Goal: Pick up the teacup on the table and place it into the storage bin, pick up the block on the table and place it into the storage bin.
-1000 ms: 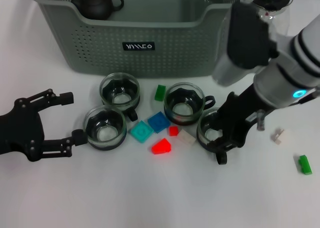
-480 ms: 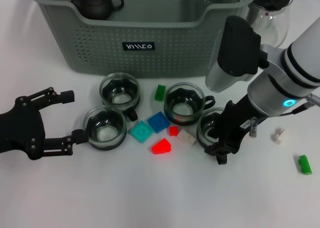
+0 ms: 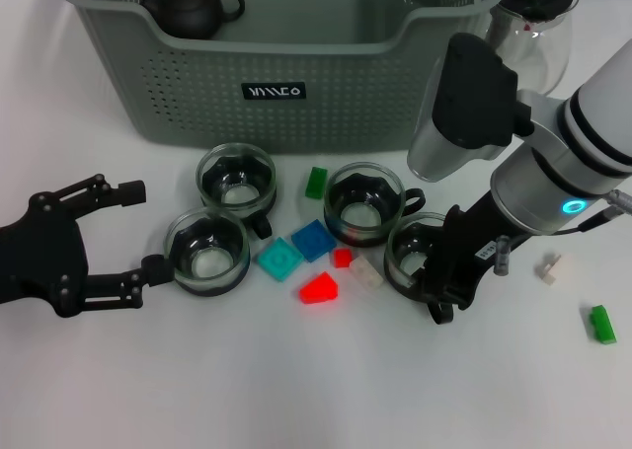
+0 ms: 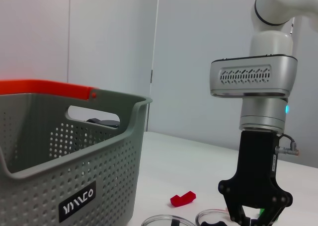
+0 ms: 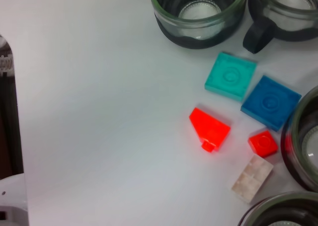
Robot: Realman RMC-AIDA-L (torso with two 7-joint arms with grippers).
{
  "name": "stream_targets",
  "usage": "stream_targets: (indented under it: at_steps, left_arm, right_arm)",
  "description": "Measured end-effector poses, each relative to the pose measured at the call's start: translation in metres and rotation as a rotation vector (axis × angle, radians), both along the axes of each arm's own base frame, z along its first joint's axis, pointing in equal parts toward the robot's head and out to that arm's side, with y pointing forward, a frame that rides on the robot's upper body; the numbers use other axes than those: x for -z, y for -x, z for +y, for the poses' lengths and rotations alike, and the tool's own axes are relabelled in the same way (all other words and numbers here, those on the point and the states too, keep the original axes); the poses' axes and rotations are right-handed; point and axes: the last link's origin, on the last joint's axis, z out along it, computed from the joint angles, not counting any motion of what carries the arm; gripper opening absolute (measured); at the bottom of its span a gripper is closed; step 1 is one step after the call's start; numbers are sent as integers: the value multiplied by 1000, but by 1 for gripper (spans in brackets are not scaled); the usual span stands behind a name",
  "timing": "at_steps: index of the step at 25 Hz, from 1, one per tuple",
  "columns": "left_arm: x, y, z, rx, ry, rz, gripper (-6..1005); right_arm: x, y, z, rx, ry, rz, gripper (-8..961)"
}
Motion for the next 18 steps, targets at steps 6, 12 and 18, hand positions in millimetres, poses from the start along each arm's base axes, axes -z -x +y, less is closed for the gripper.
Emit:
stream_targets:
  at_steps: [6, 12, 18]
  left_arm:
    - [0, 0, -1, -3, 0, -1, 947]
    - [0, 1, -1, -4, 0, -2, 947]
    - [0, 1, -2, -8, -8, -7, 947]
  right_arm:
    - [-26, 15, -1, 48, 8, 75, 62]
    - [-100, 53, -1, 33, -9, 499, 60]
    - [-130, 67, 12, -57, -134, 778, 61]
